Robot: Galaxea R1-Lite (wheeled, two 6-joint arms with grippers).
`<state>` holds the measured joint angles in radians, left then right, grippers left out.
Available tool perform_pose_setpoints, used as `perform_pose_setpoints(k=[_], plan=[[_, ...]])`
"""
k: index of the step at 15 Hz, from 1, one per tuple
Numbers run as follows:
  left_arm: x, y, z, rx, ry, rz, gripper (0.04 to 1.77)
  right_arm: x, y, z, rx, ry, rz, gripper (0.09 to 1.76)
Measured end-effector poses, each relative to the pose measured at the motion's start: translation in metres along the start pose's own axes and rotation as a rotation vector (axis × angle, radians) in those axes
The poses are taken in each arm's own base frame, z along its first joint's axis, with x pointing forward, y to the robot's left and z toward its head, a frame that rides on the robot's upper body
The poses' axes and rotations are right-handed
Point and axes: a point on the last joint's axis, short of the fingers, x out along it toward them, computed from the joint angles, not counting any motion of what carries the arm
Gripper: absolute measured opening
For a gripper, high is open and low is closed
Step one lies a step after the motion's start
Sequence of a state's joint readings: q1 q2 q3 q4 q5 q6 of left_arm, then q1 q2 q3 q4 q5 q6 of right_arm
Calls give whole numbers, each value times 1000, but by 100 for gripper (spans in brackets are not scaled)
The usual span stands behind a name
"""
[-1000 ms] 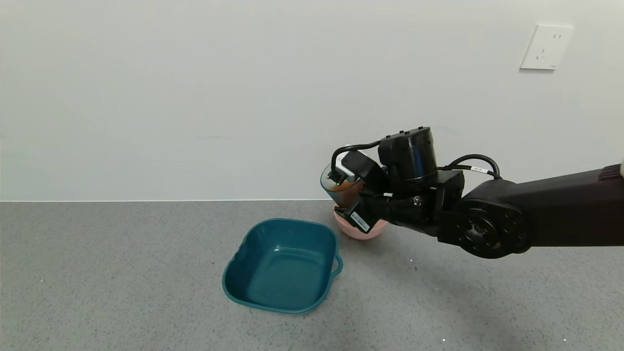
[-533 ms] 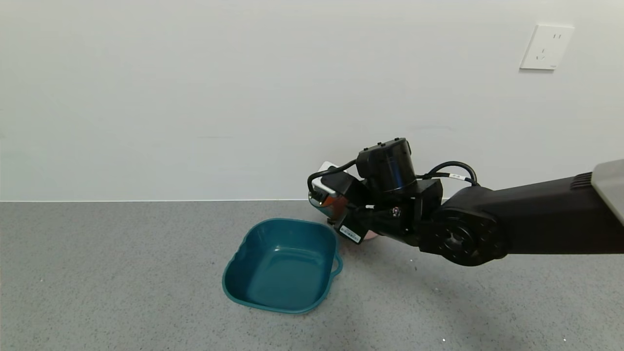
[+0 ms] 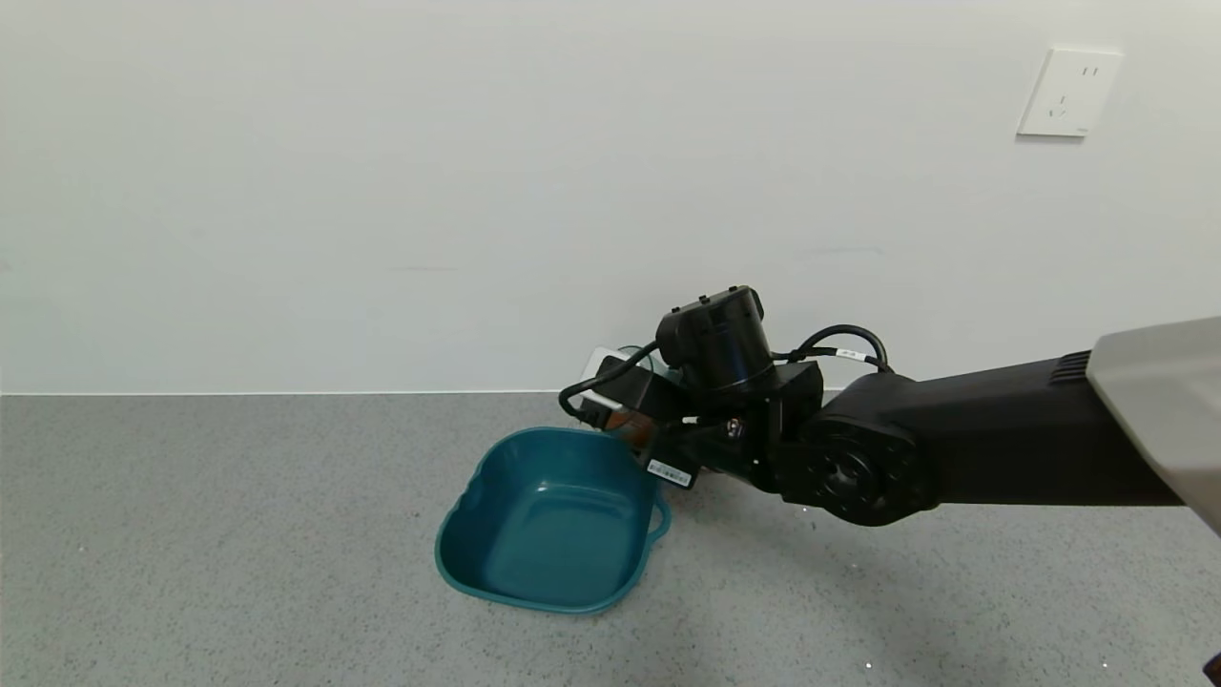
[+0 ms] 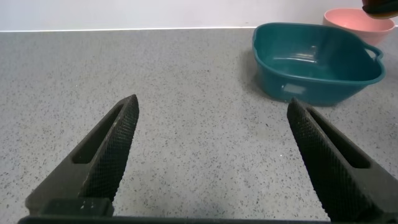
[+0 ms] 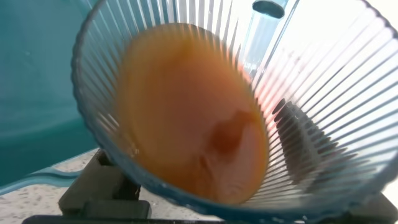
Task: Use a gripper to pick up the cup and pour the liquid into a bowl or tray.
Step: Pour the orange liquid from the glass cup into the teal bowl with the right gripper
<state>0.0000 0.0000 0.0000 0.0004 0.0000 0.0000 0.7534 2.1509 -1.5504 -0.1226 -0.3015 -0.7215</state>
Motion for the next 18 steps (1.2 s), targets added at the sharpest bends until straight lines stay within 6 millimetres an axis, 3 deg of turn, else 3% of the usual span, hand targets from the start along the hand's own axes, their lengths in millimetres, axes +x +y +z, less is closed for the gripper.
perform_pose_setpoints(k=[10, 18], plan=[[0, 0, 0, 0, 0, 0, 172, 13, 13, 2, -265, 101, -65, 136], [0, 0, 0, 0, 0, 0, 172, 20, 20, 0, -371, 147, -89, 136]])
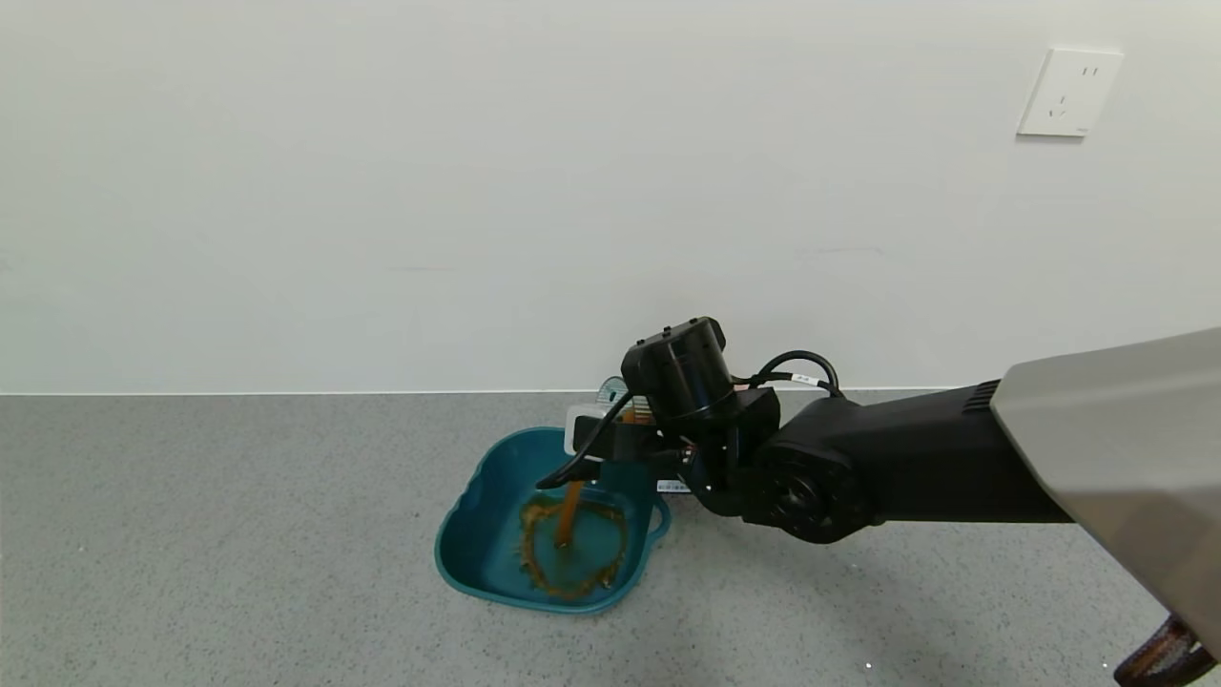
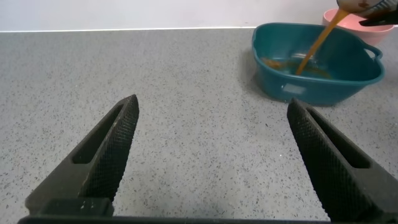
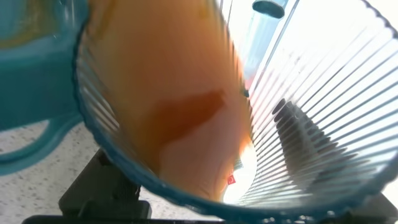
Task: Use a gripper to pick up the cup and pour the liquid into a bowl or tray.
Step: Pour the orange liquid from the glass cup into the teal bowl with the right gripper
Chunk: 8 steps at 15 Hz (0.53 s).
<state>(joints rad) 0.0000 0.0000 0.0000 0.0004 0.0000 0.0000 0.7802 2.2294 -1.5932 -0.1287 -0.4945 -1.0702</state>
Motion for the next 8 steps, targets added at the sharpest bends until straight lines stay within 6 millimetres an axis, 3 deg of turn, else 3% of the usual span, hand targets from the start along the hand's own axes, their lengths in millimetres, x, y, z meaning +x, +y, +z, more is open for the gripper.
perform_pose_setpoints(k=[8], plan=[[0, 0, 0, 0, 0, 0, 172, 1, 1, 3, -124, 32, -21, 136]])
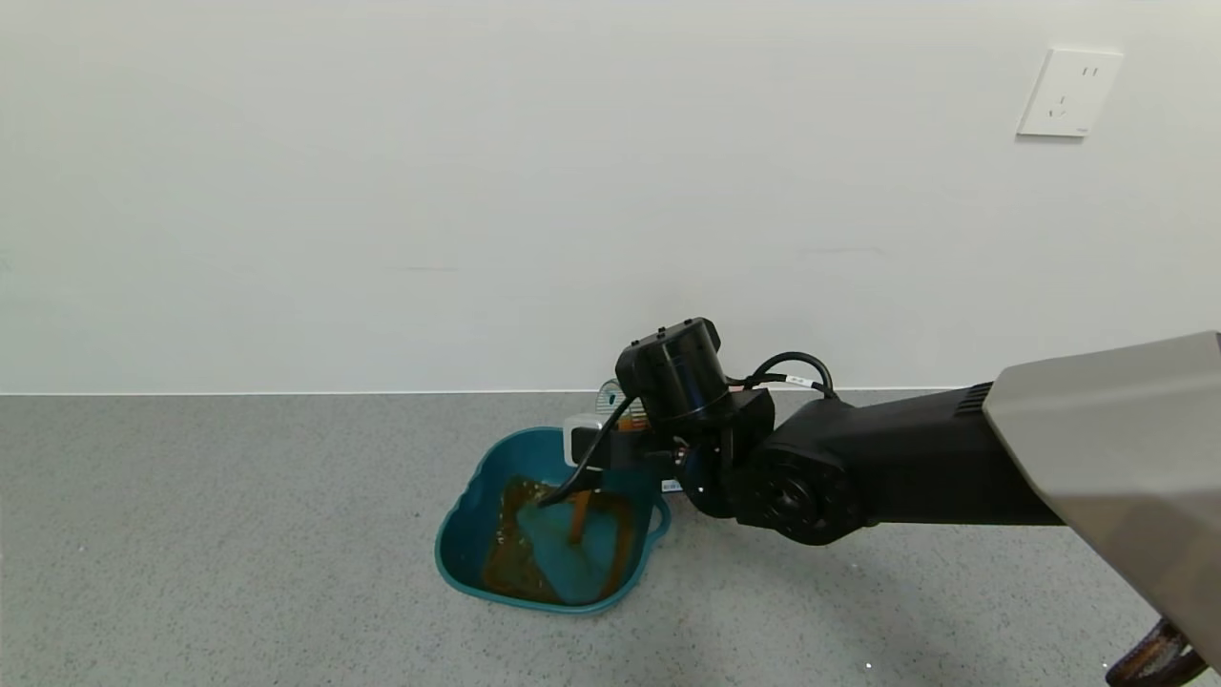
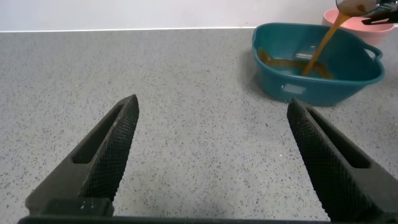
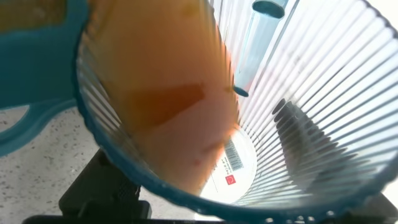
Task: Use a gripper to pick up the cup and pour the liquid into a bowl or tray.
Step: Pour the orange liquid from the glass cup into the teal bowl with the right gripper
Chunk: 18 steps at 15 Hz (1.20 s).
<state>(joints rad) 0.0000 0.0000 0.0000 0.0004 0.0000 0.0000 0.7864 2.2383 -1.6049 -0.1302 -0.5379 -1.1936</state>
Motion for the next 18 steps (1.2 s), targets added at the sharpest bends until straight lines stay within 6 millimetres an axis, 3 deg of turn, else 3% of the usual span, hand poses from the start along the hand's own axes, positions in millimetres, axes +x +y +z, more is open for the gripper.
perform_pose_setpoints(k=[18], plan=[[0, 0, 0, 0, 0, 0, 172, 10, -7, 22, -325, 0, -65, 136]])
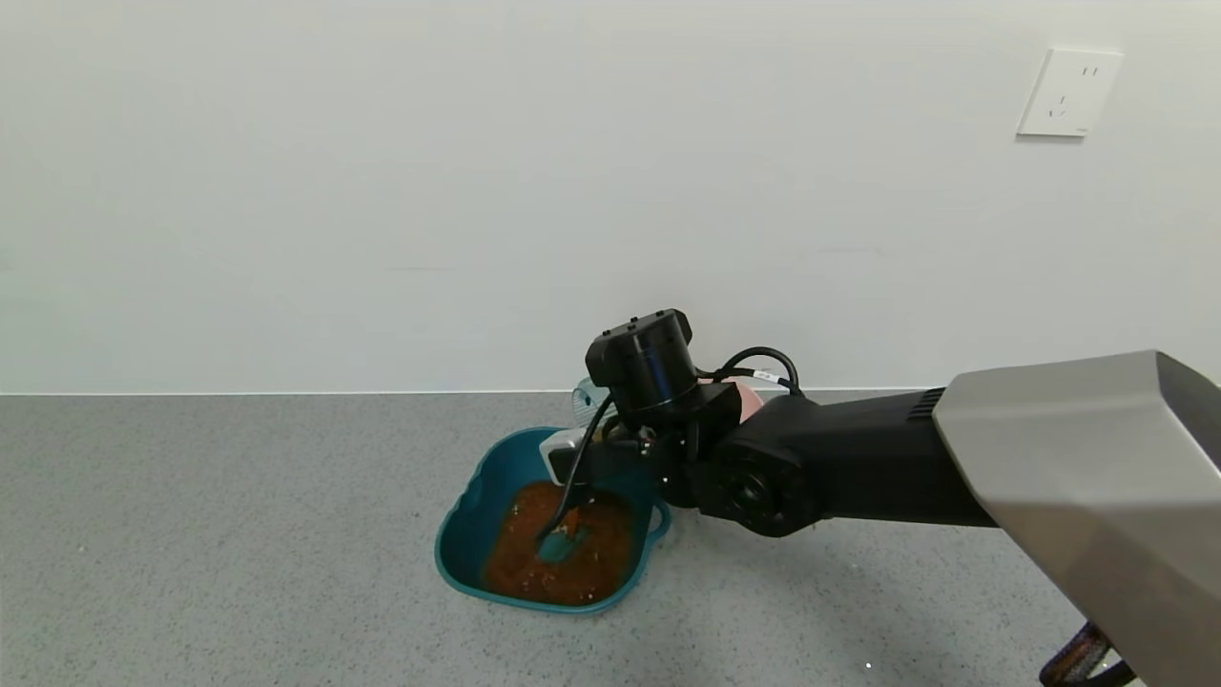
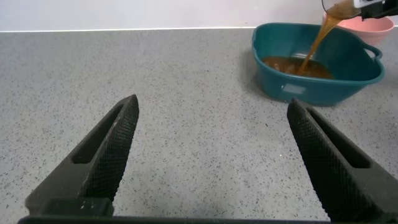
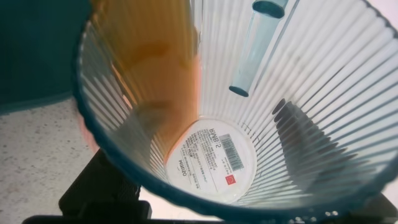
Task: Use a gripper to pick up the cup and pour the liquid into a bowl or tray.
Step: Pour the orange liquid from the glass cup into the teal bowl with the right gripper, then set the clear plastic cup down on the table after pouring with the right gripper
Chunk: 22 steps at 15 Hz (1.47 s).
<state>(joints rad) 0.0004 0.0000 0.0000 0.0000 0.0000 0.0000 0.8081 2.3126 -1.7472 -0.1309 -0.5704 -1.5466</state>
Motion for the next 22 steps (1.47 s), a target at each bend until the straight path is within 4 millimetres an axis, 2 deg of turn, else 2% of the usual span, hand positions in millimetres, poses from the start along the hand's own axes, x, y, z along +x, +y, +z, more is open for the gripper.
perform_pose_setpoints(k=[8, 22], plan=[[0, 0, 0, 0, 0, 0, 172, 0, -2, 0, -147, 40, -4, 135], [0, 0, 0, 0, 0, 0, 172, -11, -7, 12, -246, 84, -18, 135]])
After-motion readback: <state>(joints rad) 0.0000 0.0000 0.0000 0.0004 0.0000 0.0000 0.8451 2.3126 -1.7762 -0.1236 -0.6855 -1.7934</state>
